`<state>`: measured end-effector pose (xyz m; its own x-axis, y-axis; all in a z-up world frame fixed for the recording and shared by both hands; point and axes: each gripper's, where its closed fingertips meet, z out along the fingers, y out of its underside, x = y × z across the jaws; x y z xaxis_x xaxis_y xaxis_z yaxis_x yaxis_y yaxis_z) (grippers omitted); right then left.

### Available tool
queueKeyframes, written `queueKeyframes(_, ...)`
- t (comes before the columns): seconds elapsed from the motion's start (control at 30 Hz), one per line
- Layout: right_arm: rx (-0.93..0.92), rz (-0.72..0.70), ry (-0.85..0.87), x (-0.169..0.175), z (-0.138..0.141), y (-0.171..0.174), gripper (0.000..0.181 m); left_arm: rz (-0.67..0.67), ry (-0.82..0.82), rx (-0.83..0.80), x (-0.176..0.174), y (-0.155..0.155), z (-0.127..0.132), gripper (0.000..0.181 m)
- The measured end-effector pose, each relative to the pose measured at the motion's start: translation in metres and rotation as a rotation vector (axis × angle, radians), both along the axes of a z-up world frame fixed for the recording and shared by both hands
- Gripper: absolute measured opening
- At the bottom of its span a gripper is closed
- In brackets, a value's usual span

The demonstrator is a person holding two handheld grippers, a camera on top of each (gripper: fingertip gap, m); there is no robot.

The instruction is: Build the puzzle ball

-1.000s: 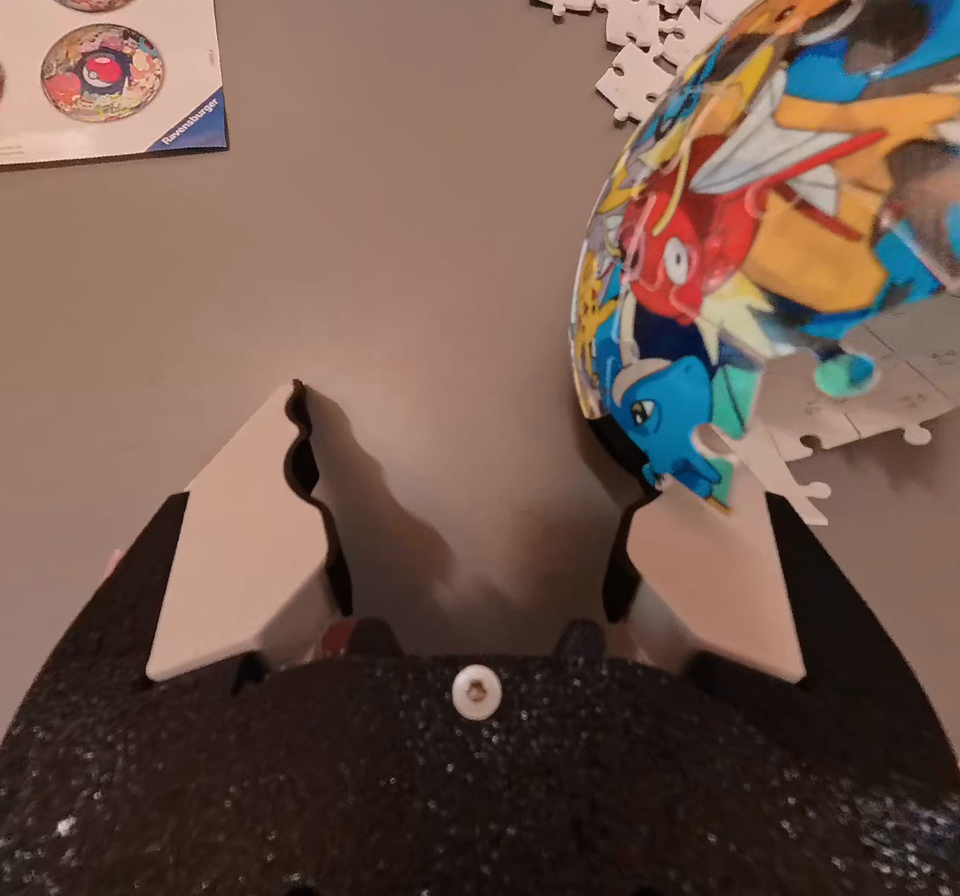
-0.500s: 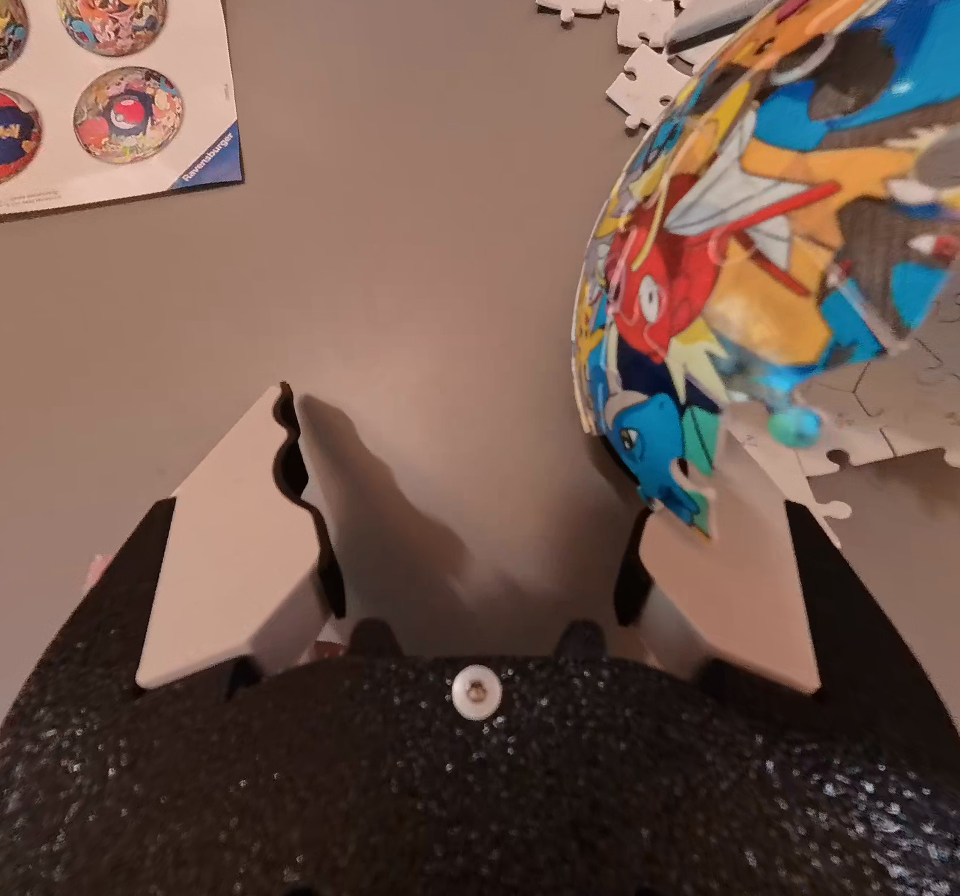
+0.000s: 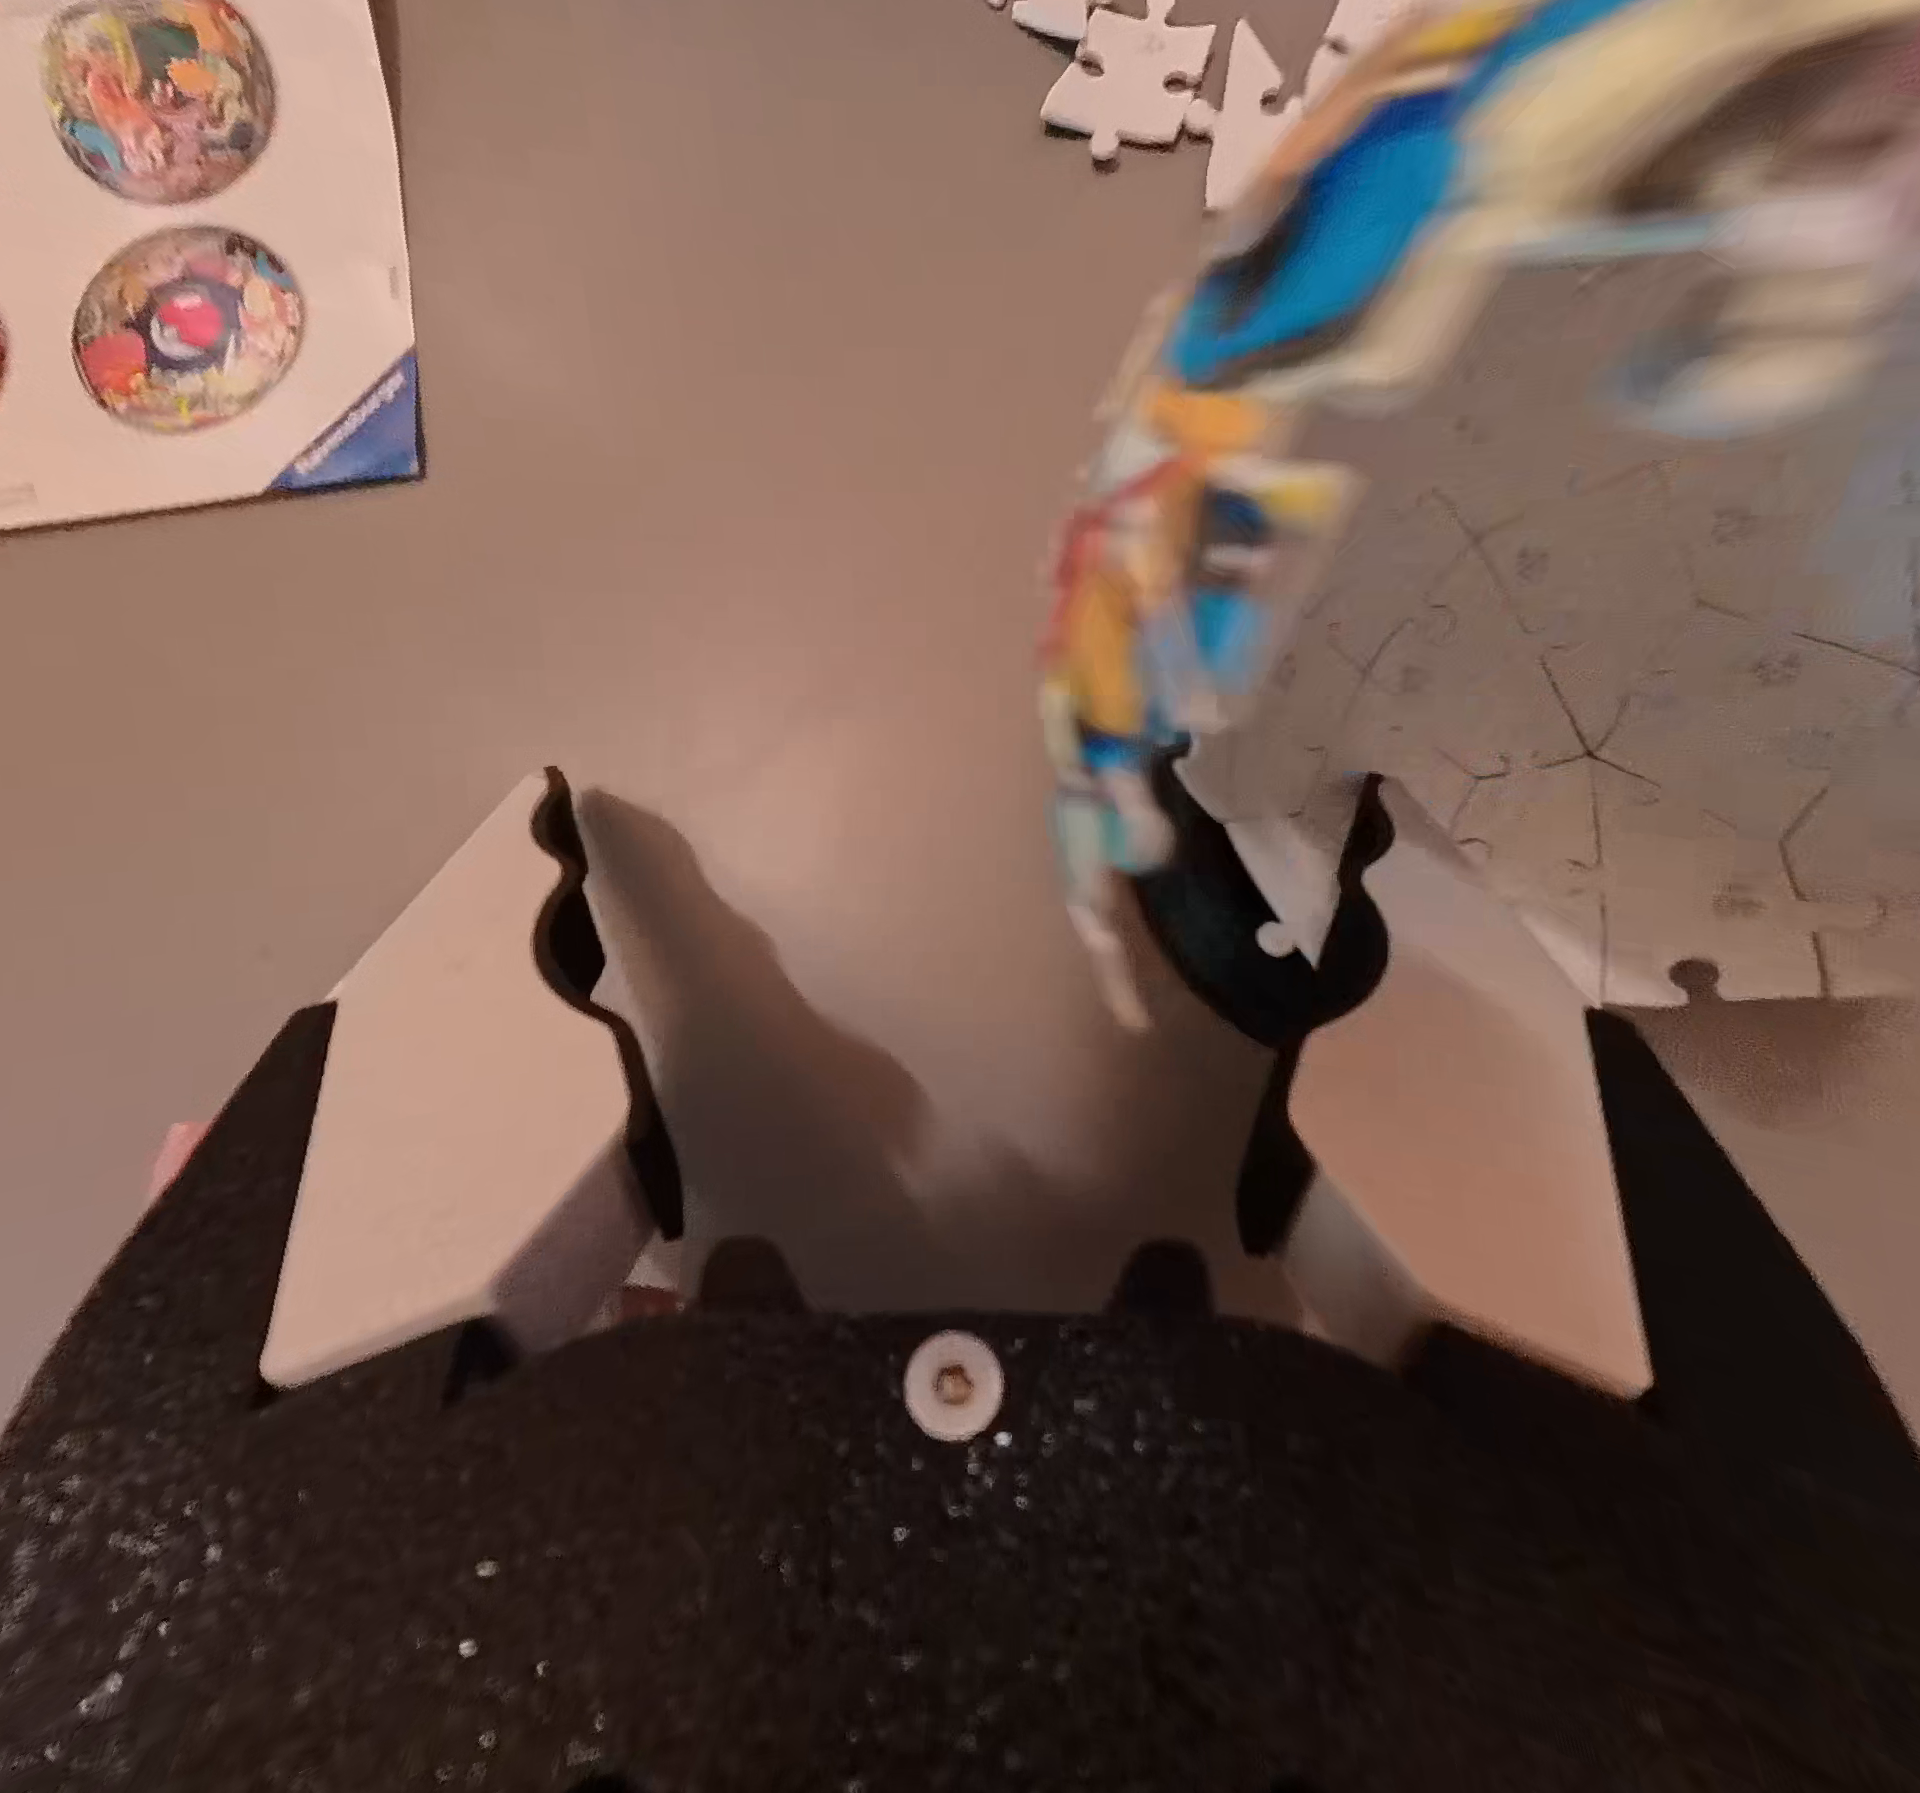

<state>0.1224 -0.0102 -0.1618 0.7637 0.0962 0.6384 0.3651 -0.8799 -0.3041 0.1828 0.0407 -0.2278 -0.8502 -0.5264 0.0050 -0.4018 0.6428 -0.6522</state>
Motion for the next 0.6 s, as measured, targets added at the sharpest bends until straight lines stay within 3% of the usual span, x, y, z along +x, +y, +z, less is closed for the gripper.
queueKeyframes(0.1, 0.052, 0.029, -0.025, -0.003, 0.010, 0.010, 0.120, -0.006, -0.044, 0.003, 0.000, -0.008, 0.003, 0.137)
queueKeyframes(0.2, 0.030, -0.001, -0.040, 0.003, 0.001, 0.003, 0.126, 0.017, -0.017, 0.006, 0.000, -0.007, 0.001, 0.137)
queueKeyframes(0.47, 0.218, -0.024, 0.017, 0.003, -0.001, 0.018, 0.135, 0.025, 0.017, -0.012, 0.000, -0.006, -0.003, 0.140)
queueKeyframes(0.6, 0.084, -0.032, -0.108, 0.007, -0.003, 0.014, 0.136, 0.010, 0.027, -0.017, -0.001, -0.007, -0.002, 0.135)
